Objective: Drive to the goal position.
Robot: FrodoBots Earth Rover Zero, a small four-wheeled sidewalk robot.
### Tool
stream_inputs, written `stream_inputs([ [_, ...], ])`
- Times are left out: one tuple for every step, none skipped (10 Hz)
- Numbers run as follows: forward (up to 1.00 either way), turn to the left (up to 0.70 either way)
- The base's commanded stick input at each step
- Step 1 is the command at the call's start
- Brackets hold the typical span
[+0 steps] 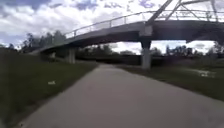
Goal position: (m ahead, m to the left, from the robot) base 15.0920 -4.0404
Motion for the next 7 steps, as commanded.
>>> stream_inputs([
  [1.00, 0.00],
  [1.00, 0.00],
  [1.00, 0.00],
  [1.00, 0.00],
  [1.00, 0.00],
  [1.00, 0.00],
  [1.00, 0.00],
])
